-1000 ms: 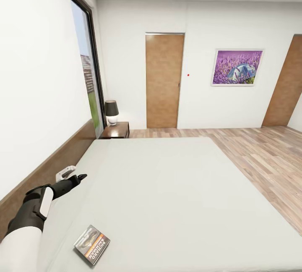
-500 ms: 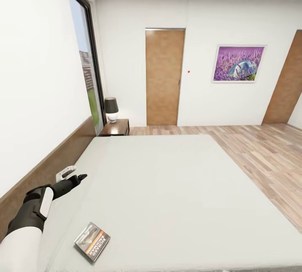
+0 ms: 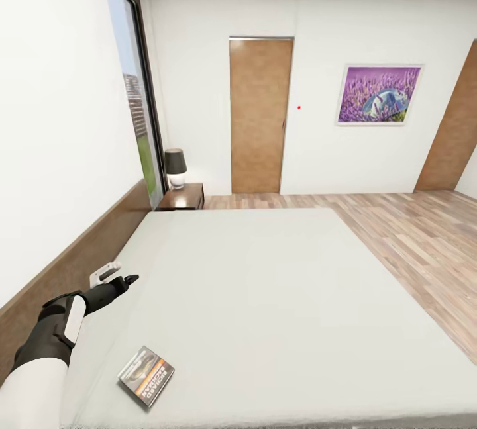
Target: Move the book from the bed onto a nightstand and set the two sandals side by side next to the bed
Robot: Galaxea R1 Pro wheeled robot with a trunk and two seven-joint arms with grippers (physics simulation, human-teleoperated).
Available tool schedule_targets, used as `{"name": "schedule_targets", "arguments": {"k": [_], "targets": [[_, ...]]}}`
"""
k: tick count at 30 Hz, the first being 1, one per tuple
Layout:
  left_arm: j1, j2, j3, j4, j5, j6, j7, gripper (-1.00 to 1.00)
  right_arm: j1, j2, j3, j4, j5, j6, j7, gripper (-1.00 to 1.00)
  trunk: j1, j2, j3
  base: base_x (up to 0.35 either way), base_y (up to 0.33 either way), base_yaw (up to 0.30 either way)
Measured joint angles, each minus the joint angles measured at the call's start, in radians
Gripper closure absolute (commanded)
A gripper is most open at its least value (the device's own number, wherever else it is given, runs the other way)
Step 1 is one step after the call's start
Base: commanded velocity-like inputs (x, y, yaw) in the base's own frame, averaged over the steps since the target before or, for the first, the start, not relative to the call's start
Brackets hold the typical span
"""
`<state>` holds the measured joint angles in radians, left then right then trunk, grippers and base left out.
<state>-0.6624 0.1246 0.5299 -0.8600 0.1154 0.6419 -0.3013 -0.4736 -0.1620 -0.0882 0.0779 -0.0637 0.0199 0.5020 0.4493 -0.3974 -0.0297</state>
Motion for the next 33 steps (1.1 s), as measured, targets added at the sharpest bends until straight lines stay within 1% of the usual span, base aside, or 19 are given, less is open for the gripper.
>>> {"name": "schedule_targets", "arguments": {"k": [5,8,10,11,12,13,17,19,22,26,29,31,33], "targets": [[0.001,-0.008,-0.001,0.000,0.001,0.000,0.000,-1.00,0.000,0.000,0.001,0.000,0.002,0.012,0.002,-1.00,0.000,0.000,-0.008,0.000,0.000,0.031],[0.001,-0.021,0.000,0.000,0.001,-0.001,0.000,-1.00,0.000,0.000,0.003,-0.001,0.003,0.016,0.002,-1.00,0.000,0.000,-0.013,0.000,0.000,0.067],[0.002,-0.037,-0.001,0.000,0.000,-0.001,0.000,-1.00,0.000,0.001,0.004,-0.003,0.003,0.039,0.002,-1.00,0.000,0.000,-0.016,0.000,0.000,0.071],[0.002,-0.040,-0.001,0.000,0.000,-0.001,0.000,-1.00,0.000,0.001,0.004,-0.003,0.003,0.046,0.002,-1.00,0.000,0.000,-0.017,0.000,0.000,0.080],[0.002,-0.046,-0.001,0.000,-0.001,-0.001,0.000,-1.00,0.000,0.000,0.004,-0.005,0.004,0.075,0.002,-1.00,0.000,0.000,-0.019,0.000,0.000,0.086],[0.002,-0.048,-0.001,0.000,-0.001,-0.001,0.000,-1.00,0.000,0.001,0.004,-0.007,0.004,0.094,0.003,-1.00,0.000,0.000,-0.020,0.000,0.000,0.088],[0.002,-0.050,0.002,0.000,-0.001,-0.001,0.001,-1.00,-0.001,-0.001,0.004,-0.011,0.004,0.130,0.007,-1.00,0.000,0.000,-0.027,0.000,0.000,0.096],[0.002,-0.051,0.005,0.000,-0.001,-0.001,0.001,-1.00,-0.001,-0.001,0.004,-0.012,0.004,0.135,0.024,-1.00,0.000,0.000,-0.030,0.000,0.000,0.094],[0.002,-0.051,0.026,0.000,-0.001,-0.002,0.001,-1.00,-0.002,-0.004,0.008,-0.011,0.005,0.133,0.101,-1.00,0.000,0.000,-0.034,0.000,0.000,0.090],[0.003,-0.051,0.050,0.000,-0.001,-0.001,0.001,-1.00,-0.002,-0.005,0.009,-0.011,0.005,0.126,0.136,-1.00,0.000,0.000,-0.041,0.000,0.000,0.090],[0.003,-0.052,0.057,0.000,-0.001,-0.001,0.001,-1.00,-0.002,-0.006,0.010,-0.010,0.006,0.123,0.146,-1.00,0.000,0.000,-0.045,0.000,0.000,0.091],[0.003,-0.054,0.058,0.000,-0.001,-0.001,0.001,-1.00,-0.001,-0.011,0.010,-0.010,0.006,0.123,0.149,-1.00,0.000,0.000,-0.048,0.000,0.000,0.091],[0.003,-0.057,0.059,0.000,-0.001,-0.001,0.001,-1.00,-0.001,-0.032,0.010,-0.010,0.005,0.122,0.167,-1.00,0.000,0.000,-0.051,0.000,0.000,0.089]]}}
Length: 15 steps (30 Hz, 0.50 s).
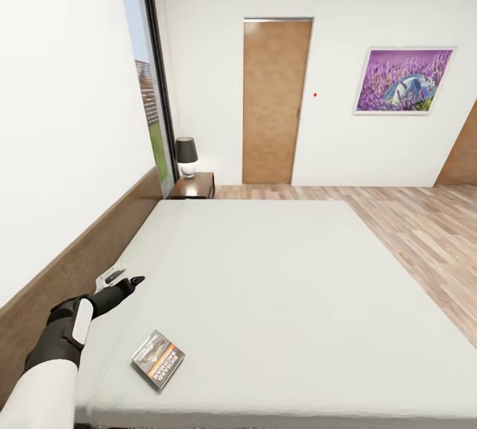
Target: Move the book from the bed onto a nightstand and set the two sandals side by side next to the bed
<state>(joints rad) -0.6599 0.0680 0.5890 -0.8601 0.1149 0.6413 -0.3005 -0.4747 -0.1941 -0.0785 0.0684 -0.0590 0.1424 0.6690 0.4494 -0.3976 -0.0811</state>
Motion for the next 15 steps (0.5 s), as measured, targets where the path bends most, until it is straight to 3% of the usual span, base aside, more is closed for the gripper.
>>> {"name": "schedule_targets", "arguments": {"k": [2,4,8,15], "targets": [[0.000,-0.001,0.000,0.000,0.000,0.000,0.000,-1.00,0.000,-0.022,0.000,0.000,0.000,-0.001,0.042,-1.00,0.000,0.000,-0.003,0.000,0.000,0.084],[0.000,-0.001,0.000,0.000,0.000,0.000,0.000,-1.00,0.000,-0.049,0.000,0.000,-0.001,-0.001,0.134,-1.00,0.000,0.000,-0.006,0.000,0.000,0.081],[0.000,-0.002,0.000,0.000,0.000,0.000,0.000,-1.00,-0.001,-0.070,0.000,-0.001,-0.001,-0.001,0.243,-1.00,0.000,0.000,-0.012,0.000,0.000,0.080],[0.000,-0.002,-0.001,0.001,0.000,0.001,0.000,-1.00,0.000,-0.078,-0.001,-0.001,-0.003,-0.003,0.286,-1.00,0.000,0.000,-0.023,0.000,0.000,0.078]]}}
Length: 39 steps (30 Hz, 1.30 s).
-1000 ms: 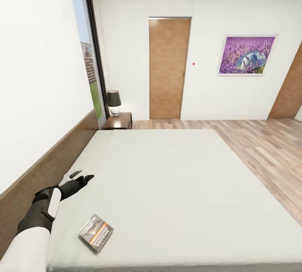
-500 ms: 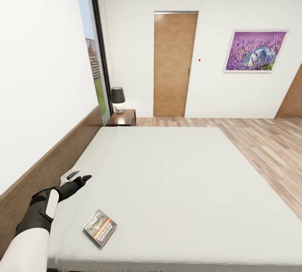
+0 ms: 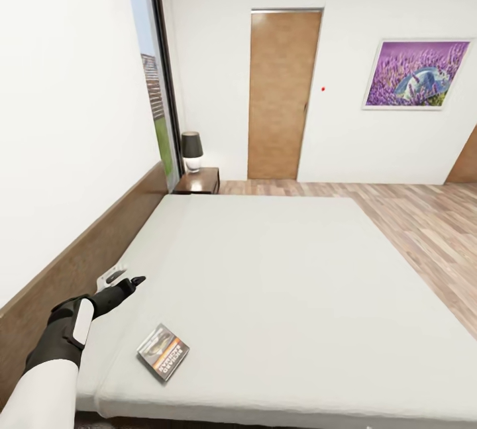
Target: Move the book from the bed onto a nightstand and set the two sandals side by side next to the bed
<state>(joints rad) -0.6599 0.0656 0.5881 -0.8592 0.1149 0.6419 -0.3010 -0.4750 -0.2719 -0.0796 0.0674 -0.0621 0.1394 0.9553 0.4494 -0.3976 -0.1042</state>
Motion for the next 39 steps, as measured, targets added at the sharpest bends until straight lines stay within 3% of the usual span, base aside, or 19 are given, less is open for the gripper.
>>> {"name": "schedule_targets", "arguments": {"k": [15,39], "targets": [[0.001,-0.031,0.000,0.000,-0.003,-0.002,0.001,-1.00,0.000,0.000,0.001,0.000,0.000,-0.003,-0.003,-1.00,0.000,0.000,-0.018,0.000,0.000,0.071],[0.001,-0.033,0.001,-0.001,-0.002,-0.002,0.001,-1.00,0.000,0.000,0.001,0.000,0.000,-0.004,-0.003,-1.00,0.000,0.000,-0.045,0.000,0.000,-0.028]]}}
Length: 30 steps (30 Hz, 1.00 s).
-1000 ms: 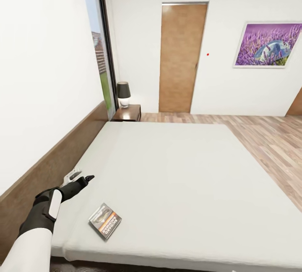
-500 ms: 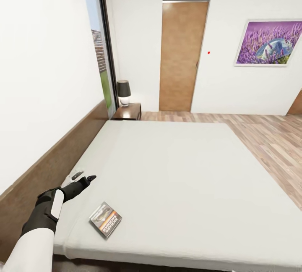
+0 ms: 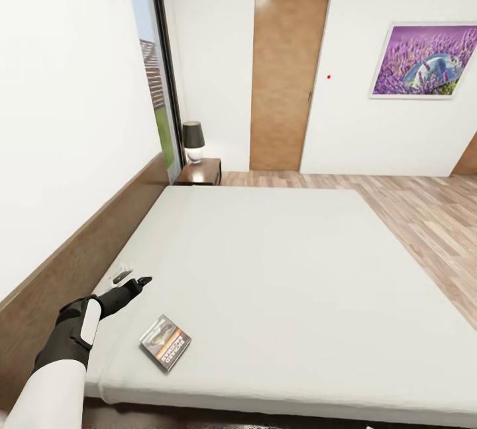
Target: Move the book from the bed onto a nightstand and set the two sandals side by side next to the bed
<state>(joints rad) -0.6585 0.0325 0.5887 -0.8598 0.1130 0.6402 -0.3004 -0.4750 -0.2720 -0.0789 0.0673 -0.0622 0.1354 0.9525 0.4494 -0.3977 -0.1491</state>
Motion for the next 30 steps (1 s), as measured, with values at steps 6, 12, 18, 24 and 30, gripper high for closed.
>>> {"name": "schedule_targets", "arguments": {"k": [6,12,18,24,30], "targets": [[0.000,0.000,0.001,0.001,0.000,0.000,0.000,-1.00,0.000,0.000,0.000,0.000,0.000,0.000,0.000,-1.00,0.000,0.000,-0.009,0.000,0.000,0.000],[0.000,0.000,0.000,0.001,0.000,0.000,-0.001,-1.00,0.000,0.000,-0.001,0.000,0.000,0.000,0.000,-1.00,0.000,0.000,-0.019,0.000,0.000,0.000],[0.000,0.000,-0.001,0.000,0.000,0.000,-0.001,-1.00,0.000,0.000,-0.001,0.000,0.000,0.000,0.000,-1.00,0.000,0.000,-0.028,0.000,0.000,0.000],[0.000,0.000,-0.001,0.001,0.000,0.000,-0.001,-1.00,0.001,0.000,-0.001,0.000,0.000,0.000,-0.001,-1.00,0.000,0.000,-0.038,0.000,0.000,0.000],[0.000,0.000,-0.001,0.001,0.000,0.000,-0.001,-1.00,0.000,0.000,-0.001,0.000,0.000,0.000,-0.002,-1.00,0.000,0.000,-0.047,0.000,0.000,0.000]]}}
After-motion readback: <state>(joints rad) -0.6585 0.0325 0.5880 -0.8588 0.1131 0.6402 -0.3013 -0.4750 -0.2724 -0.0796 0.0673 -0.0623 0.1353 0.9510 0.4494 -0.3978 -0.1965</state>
